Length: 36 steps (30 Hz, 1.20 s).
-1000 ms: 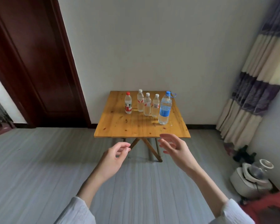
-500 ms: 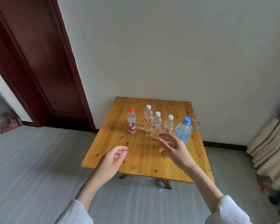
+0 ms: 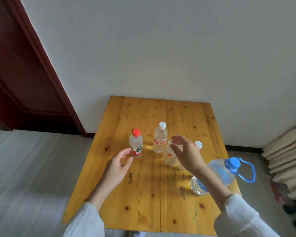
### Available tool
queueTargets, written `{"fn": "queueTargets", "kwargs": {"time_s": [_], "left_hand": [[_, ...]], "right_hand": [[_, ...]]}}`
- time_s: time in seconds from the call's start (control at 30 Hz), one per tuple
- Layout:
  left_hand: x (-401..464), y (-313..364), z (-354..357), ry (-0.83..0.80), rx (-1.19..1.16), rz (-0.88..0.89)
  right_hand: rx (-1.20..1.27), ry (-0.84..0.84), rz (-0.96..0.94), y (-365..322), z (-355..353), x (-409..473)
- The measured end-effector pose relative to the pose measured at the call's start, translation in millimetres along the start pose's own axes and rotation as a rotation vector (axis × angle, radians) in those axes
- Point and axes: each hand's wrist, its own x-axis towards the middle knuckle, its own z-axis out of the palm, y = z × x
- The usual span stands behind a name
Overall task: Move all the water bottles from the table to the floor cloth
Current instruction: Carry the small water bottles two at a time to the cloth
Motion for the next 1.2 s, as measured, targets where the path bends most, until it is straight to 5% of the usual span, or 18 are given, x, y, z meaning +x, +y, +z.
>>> {"fn": "queueTargets", "kwargs": {"time_s": [0.33, 0.9, 1.2], "left_hand": [[125.6, -40.1, 10.5, -0.060, 0.097, 0.055], [161.7, -70.7, 15.6, -0.110, 0.184, 0.201], [123.7, -42.4, -3.5, -0.124, 0.173, 0.324]], "right_hand": [[-0.431, -0.115, 0.035, 16.5, 50.0, 130.4], [-0.607, -0.251, 0.040, 18.2, 87.3, 147.6], [-0.386, -0.008, 0.082, -13.1, 66.3, 66.5]]}}
